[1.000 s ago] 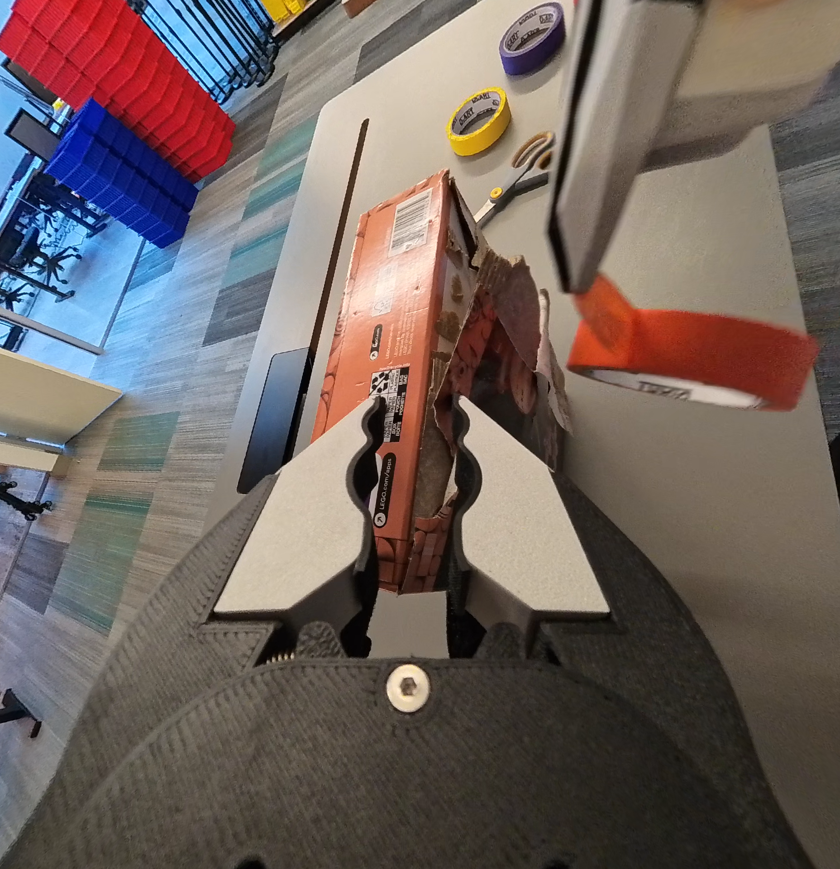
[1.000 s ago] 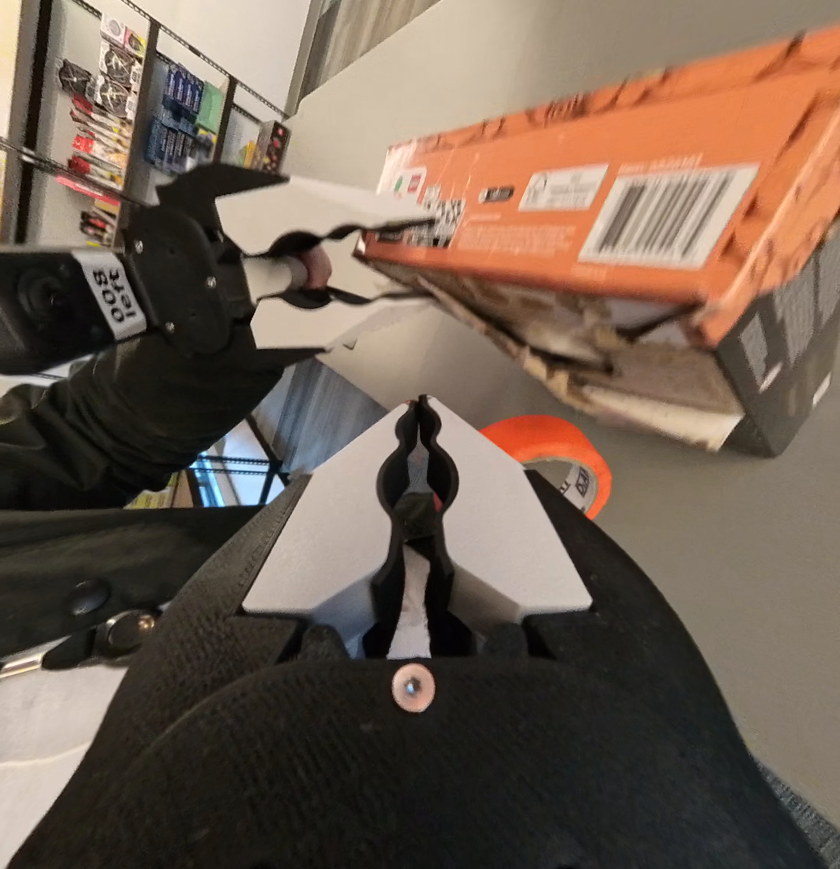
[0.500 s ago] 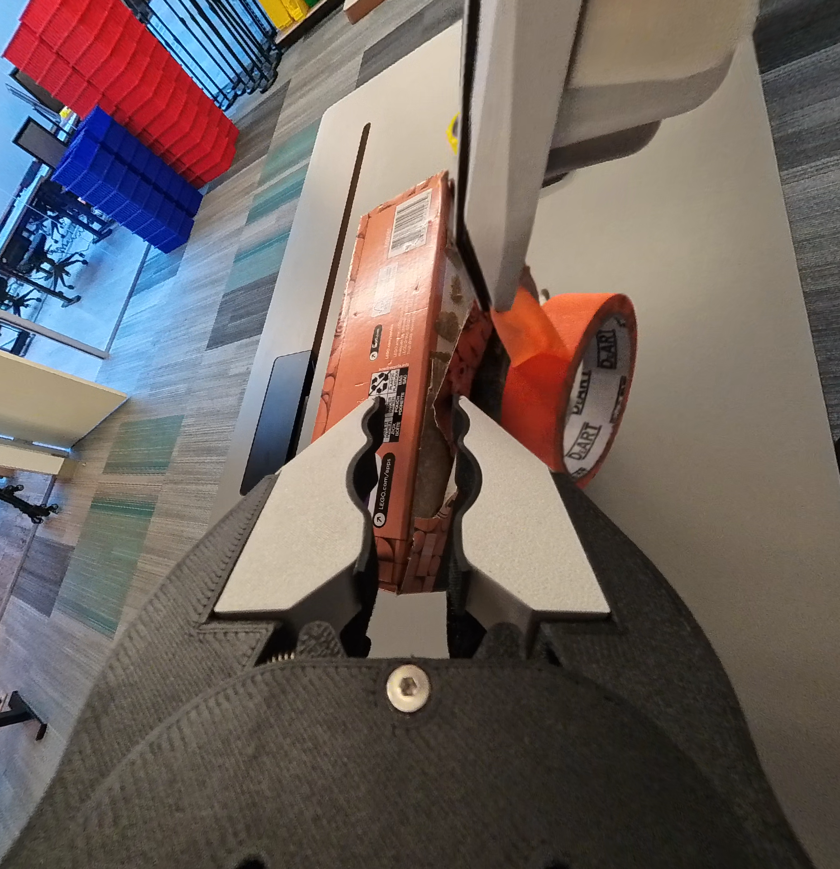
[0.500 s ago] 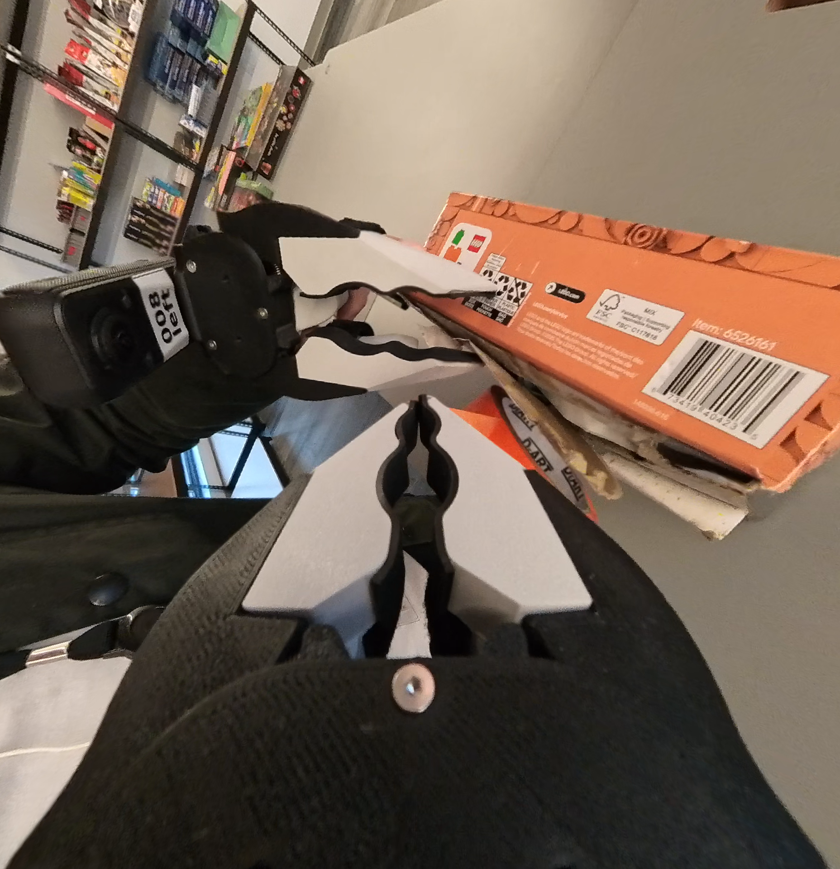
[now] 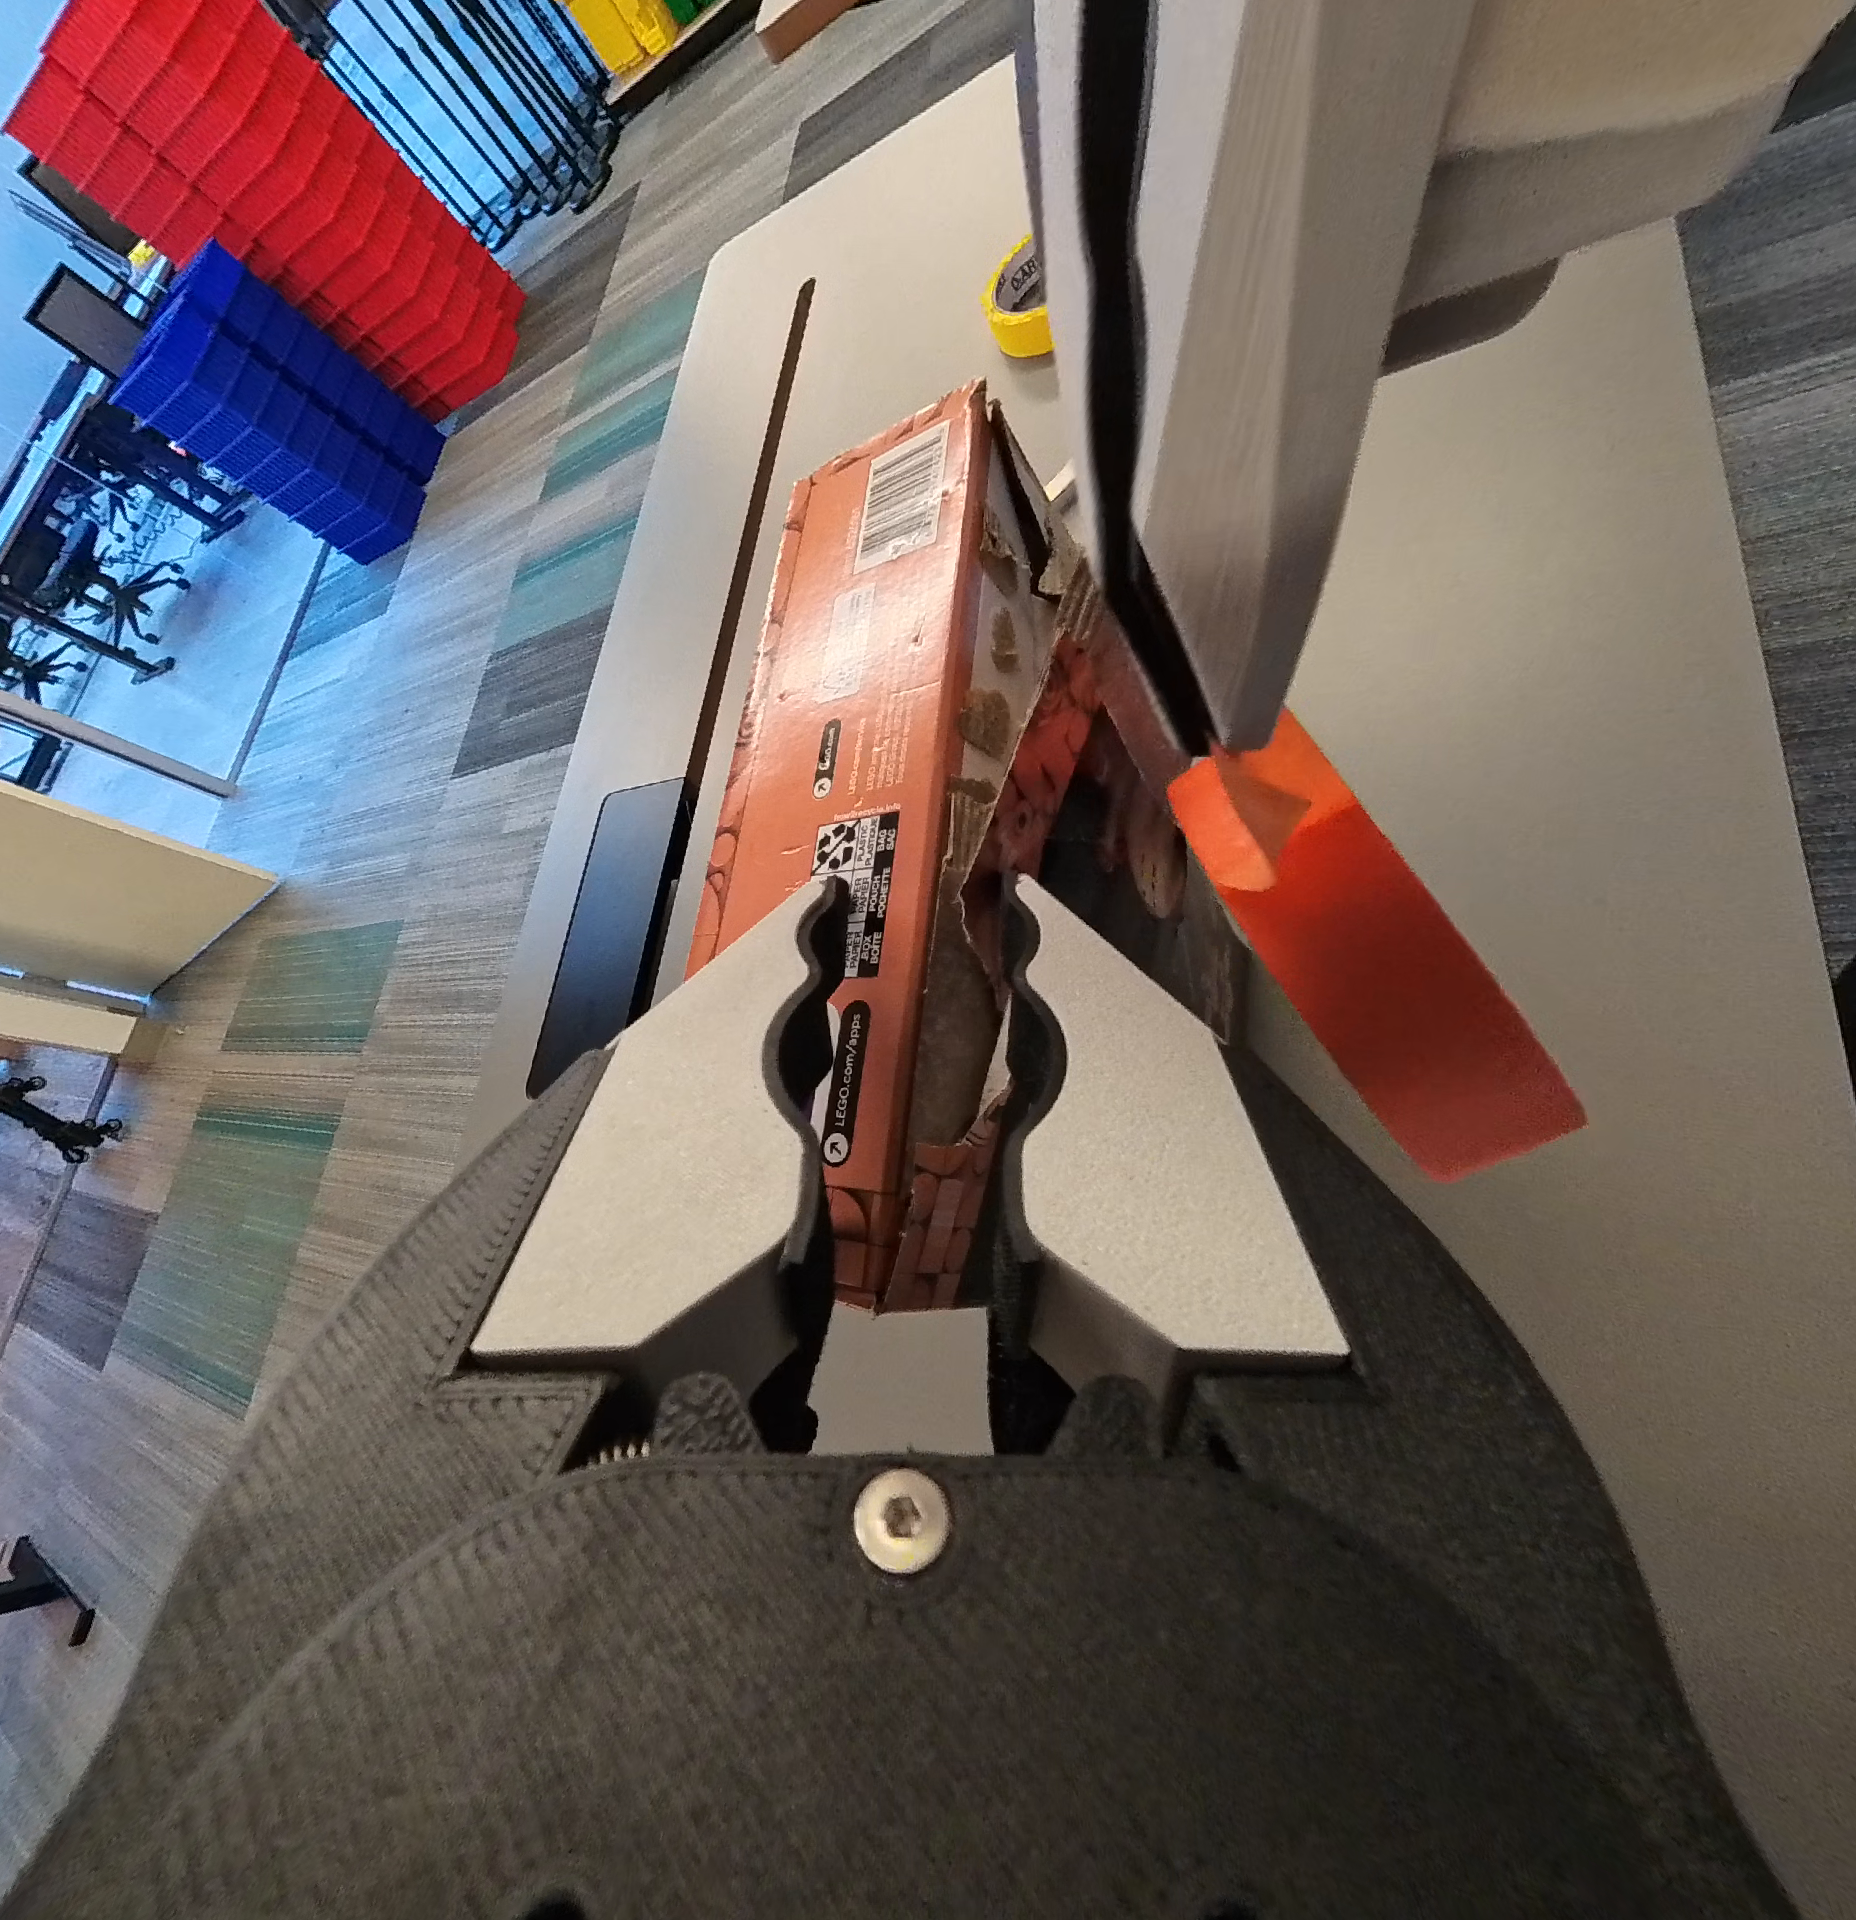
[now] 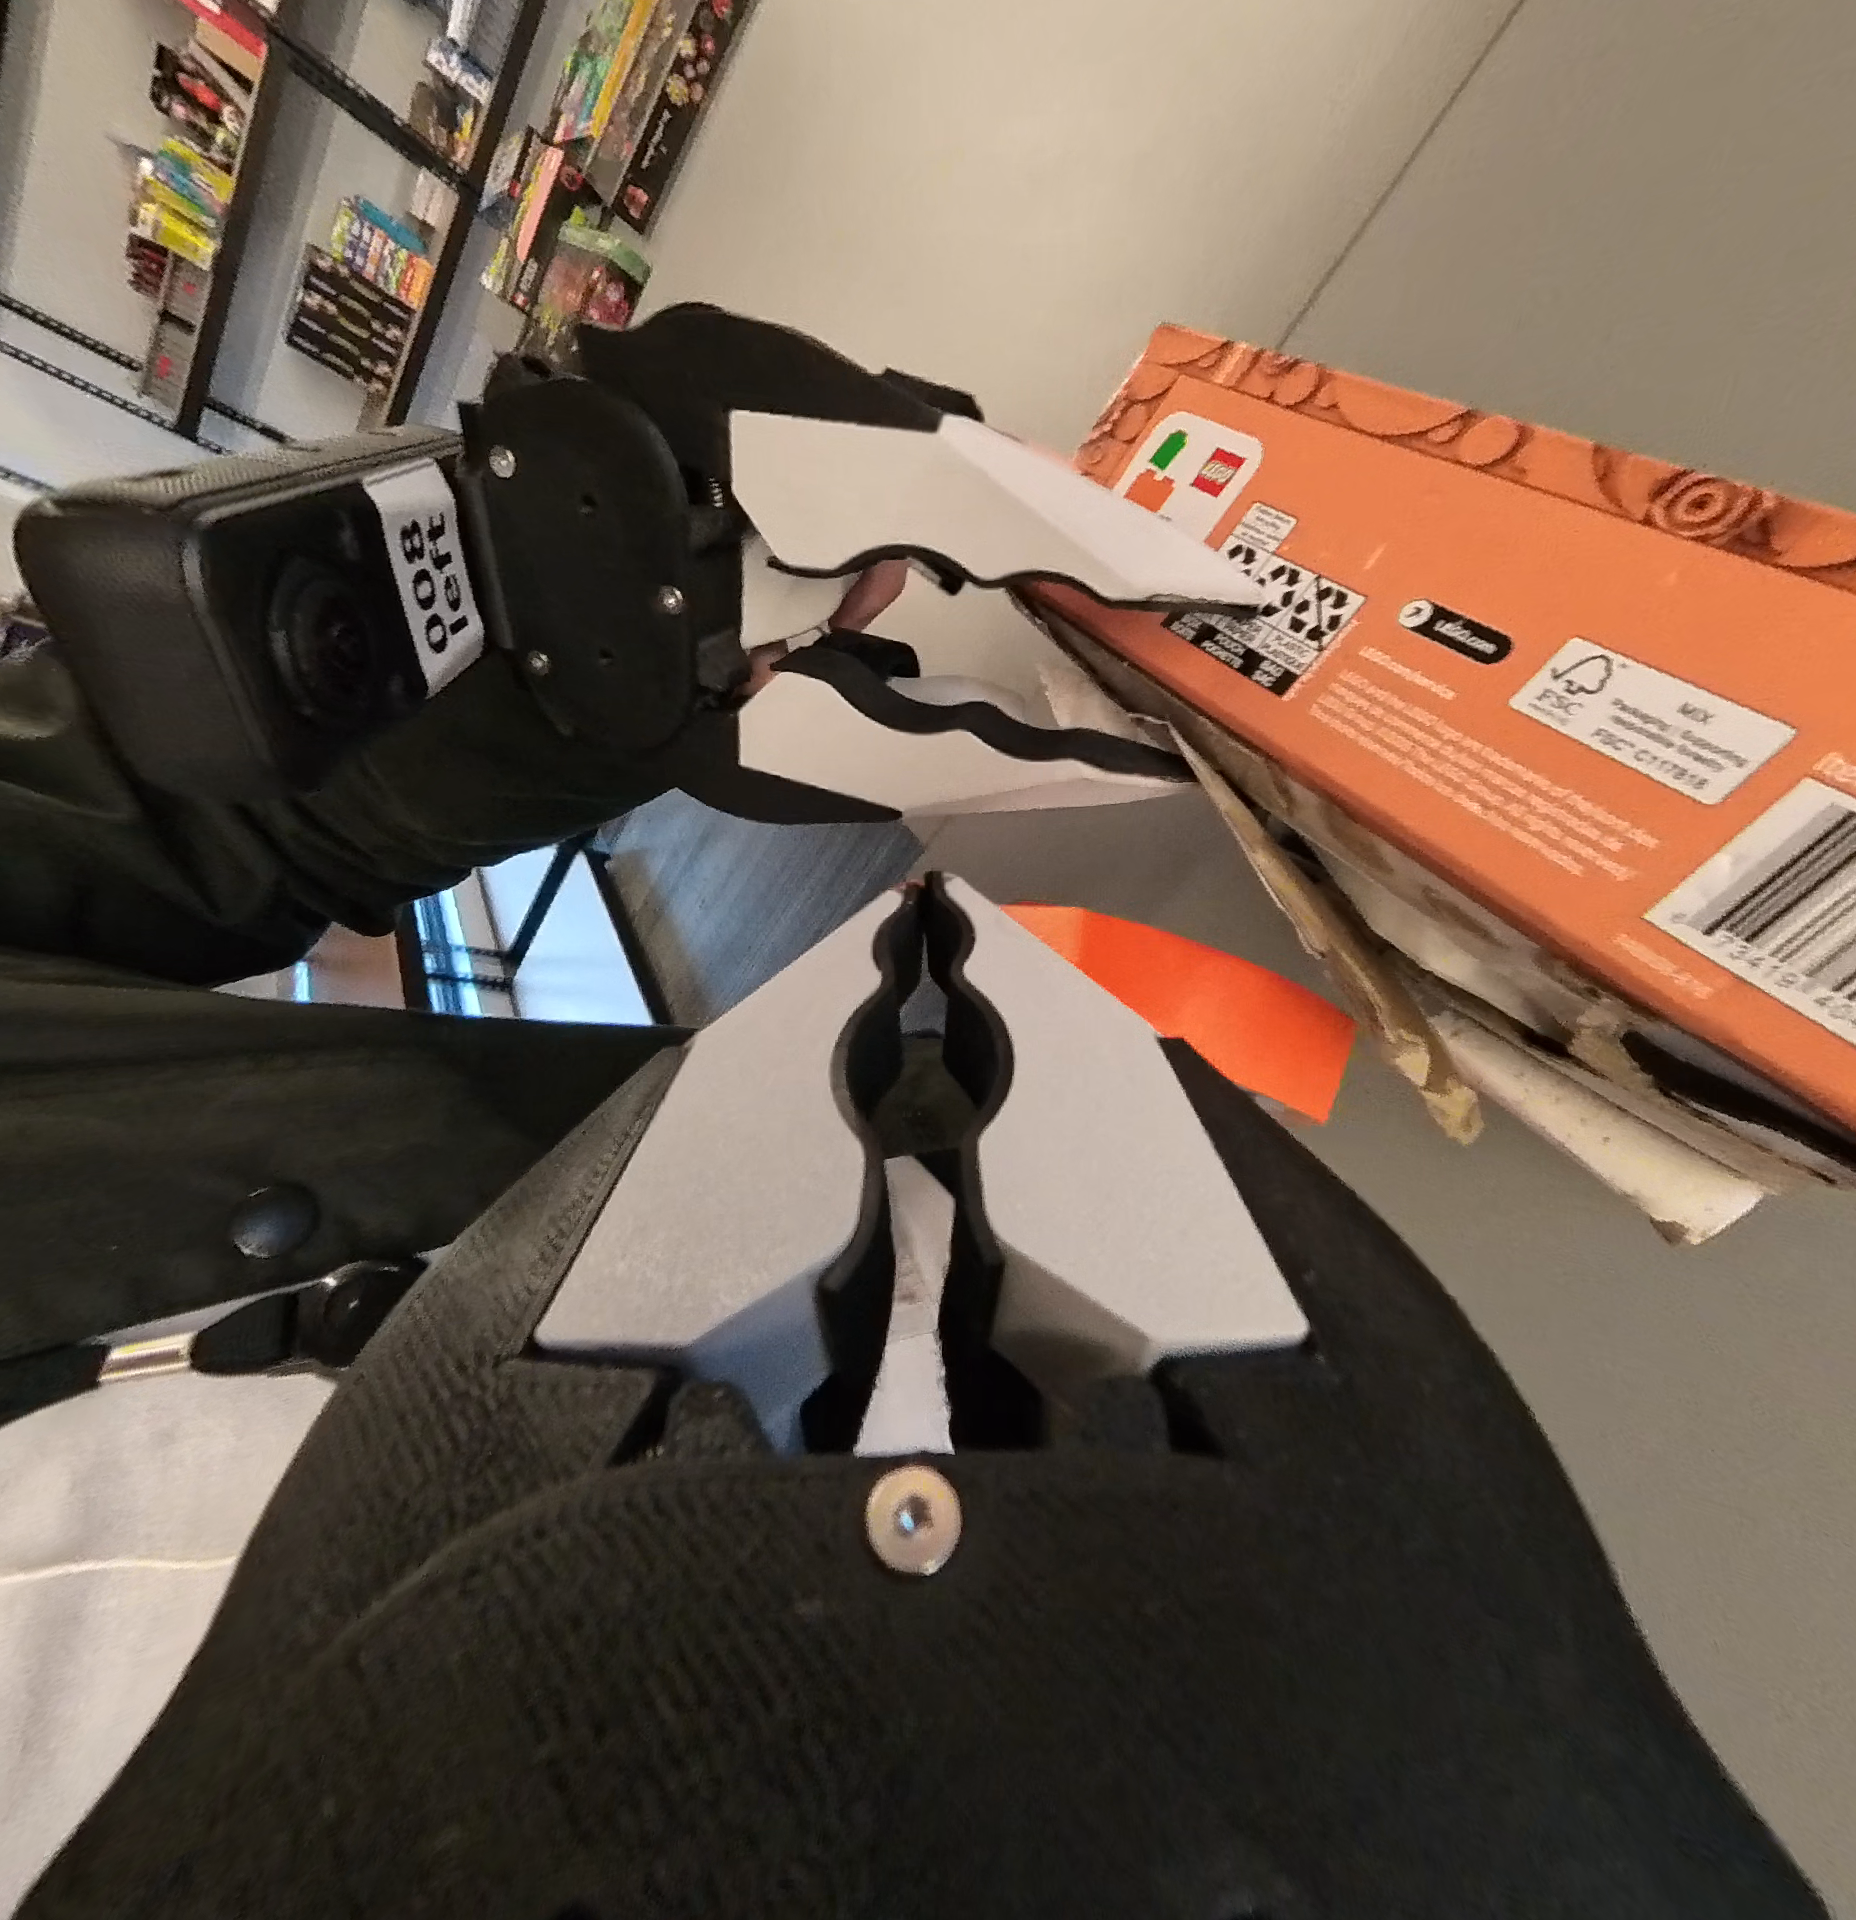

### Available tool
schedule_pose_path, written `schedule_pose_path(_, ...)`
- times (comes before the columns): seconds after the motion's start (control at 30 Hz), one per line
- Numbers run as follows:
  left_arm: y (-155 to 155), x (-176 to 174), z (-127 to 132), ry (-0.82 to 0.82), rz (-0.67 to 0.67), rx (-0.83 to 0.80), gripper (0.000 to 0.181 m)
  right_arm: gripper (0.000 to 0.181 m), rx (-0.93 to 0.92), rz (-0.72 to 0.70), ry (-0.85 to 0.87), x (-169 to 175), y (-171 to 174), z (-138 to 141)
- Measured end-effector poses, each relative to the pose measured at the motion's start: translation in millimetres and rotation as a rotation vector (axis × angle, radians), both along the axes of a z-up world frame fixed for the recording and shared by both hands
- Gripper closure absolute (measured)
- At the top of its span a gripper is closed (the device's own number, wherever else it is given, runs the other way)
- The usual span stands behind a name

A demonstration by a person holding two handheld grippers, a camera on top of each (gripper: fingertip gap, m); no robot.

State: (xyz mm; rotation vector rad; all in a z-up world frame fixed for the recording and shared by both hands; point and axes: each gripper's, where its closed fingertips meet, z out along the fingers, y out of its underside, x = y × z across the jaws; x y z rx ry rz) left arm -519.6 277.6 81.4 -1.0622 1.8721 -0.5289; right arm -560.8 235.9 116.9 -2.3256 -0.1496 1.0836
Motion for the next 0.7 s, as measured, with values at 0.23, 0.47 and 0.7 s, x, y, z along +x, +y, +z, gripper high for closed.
schedule_pose_path(0.23, -2, 0, 0, 0.0, -0.01, -0.006, 0.153, 0.181, 0.029, 0.053, -0.049, -8, -8, 7)
schedule_pose_path(0.47, -2, 0, 0, 0.001, -0.018, -0.011, 0.152, 0.181, 0.037, 0.026, -0.07, 10, 0, -2)
schedule_pose_path(0.7, -2, -1, 0, -0.001, -0.019, -0.006, 0.153, 0.181, 0.053, -0.022, 0.013, 21, 19, -1)
